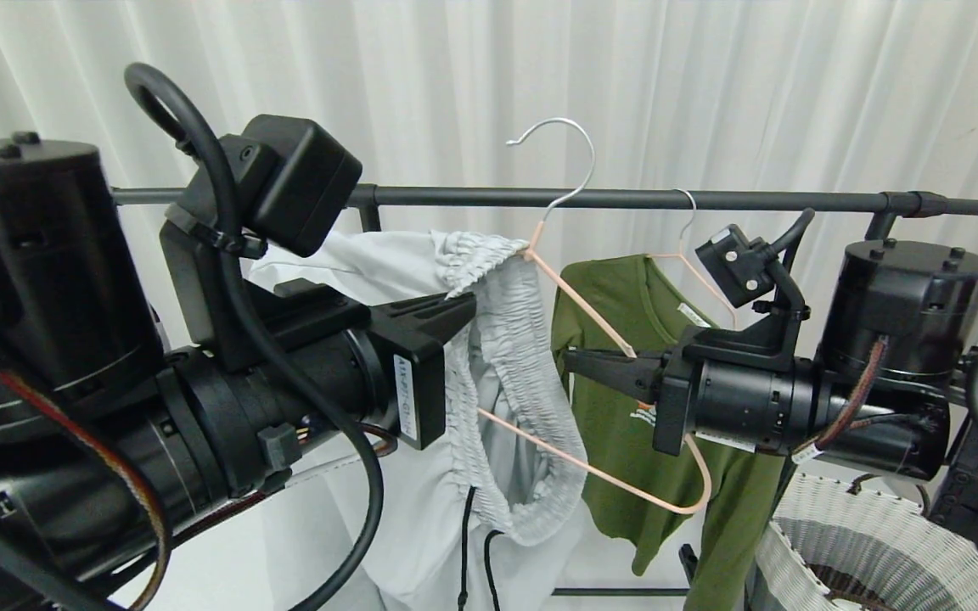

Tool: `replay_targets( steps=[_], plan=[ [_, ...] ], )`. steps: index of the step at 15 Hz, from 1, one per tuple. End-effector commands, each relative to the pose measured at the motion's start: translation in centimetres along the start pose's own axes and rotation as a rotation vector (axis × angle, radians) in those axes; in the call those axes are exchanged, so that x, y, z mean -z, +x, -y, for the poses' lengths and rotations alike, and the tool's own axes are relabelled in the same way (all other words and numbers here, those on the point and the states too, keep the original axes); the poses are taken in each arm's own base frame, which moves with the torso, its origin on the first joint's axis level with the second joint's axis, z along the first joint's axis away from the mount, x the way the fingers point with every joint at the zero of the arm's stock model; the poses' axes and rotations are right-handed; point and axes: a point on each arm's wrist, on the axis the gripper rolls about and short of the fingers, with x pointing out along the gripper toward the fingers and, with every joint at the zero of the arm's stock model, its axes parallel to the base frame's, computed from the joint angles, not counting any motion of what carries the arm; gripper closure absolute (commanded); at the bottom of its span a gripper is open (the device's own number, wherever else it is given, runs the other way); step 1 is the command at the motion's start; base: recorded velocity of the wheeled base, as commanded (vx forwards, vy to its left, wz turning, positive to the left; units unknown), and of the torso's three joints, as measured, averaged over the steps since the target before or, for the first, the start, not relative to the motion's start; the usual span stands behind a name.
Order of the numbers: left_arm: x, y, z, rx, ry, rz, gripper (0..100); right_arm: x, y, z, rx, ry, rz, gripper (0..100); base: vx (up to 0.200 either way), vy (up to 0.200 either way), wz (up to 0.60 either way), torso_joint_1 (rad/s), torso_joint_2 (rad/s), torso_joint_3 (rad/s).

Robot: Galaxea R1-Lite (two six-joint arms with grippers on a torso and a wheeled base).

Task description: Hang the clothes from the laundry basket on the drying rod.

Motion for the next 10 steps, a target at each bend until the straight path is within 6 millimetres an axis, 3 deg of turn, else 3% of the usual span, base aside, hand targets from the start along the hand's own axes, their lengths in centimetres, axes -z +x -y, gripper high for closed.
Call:
replay_targets(
  steps=[1,5,6,10],
  plan=[
    [0.42,-0.08,0.08,0.003,0.005,-0.013,100,-0.07,-0.16,-0.13,-0.002,-0.001,0.005,100,0.000,0.000,0.00,0.000,0.00,0.000],
    [1.19,-0.20,0.37,0.016,0.029,-0.038,100,-0.22,-0.27,-0.17,-0.011,-0.018,0.038,100,0.000,0.000,0.00,0.000,0.00,0.000],
    [1.19,-0.21,0.40,0.018,0.029,-0.038,0,-0.23,-0.31,-0.19,-0.011,-0.022,0.039,100,0.000,0.000,0.00,0.000,0.00,0.000],
    [1.30,-0.63,0.31,0.019,0.031,-0.029,0,-0.58,-0.67,-0.37,-0.008,-0.064,0.053,100,0.000,0.000,0.00,0.000,0.00,0.000]
  ],
)
